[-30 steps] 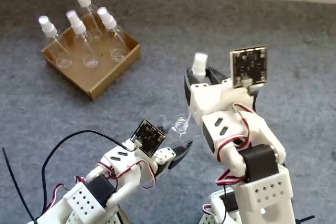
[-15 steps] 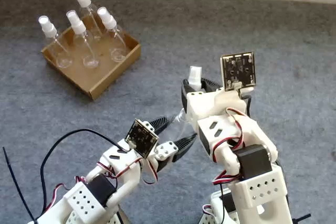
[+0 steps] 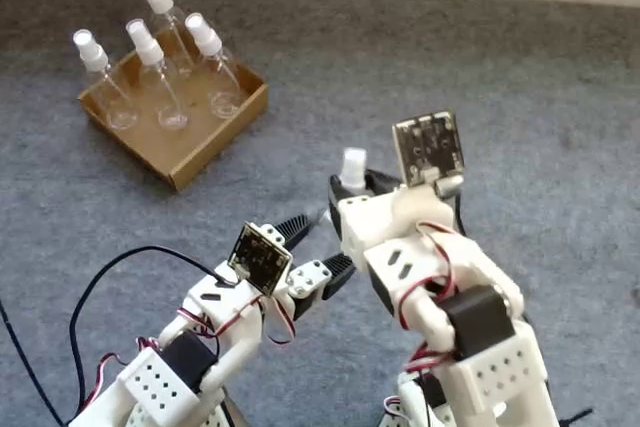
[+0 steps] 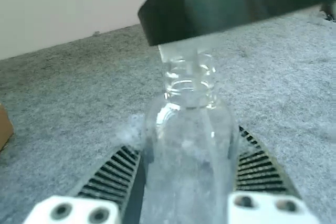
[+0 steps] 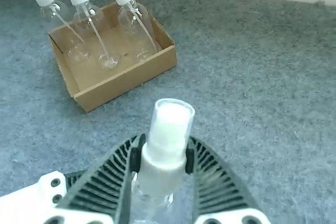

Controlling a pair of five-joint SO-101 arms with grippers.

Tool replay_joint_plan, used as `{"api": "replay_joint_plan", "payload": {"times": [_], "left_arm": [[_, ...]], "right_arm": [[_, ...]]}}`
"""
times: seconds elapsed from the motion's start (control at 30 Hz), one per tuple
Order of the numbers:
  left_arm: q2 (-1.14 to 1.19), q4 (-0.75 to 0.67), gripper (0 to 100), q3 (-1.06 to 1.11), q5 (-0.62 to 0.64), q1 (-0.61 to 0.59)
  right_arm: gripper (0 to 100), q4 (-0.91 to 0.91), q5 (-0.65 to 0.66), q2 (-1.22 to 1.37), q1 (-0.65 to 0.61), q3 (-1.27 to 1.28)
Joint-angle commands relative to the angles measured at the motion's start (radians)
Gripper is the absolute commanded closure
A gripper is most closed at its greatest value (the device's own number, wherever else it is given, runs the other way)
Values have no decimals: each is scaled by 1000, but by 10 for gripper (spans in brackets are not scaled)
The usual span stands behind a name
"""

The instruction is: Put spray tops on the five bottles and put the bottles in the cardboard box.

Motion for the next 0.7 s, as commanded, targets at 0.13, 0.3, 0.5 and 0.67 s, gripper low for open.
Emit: {"api": "replay_joint_plan", "payload": {"times": [0.13, 0.3, 0.5, 0.67], "left_arm": [[-18, -44, 940, 25, 12, -30], [-18, -72, 940, 25, 12, -30], [-18, -71, 940, 25, 12, -27], [-18, -71, 940, 25, 12, -25]], "right_arm": [[974, 104, 86, -137, -45, -2], [974, 134, 91, -128, -90, -2], [974, 128, 135, -125, -87, -2], [967, 127, 176, -122, -87, -2]]}}
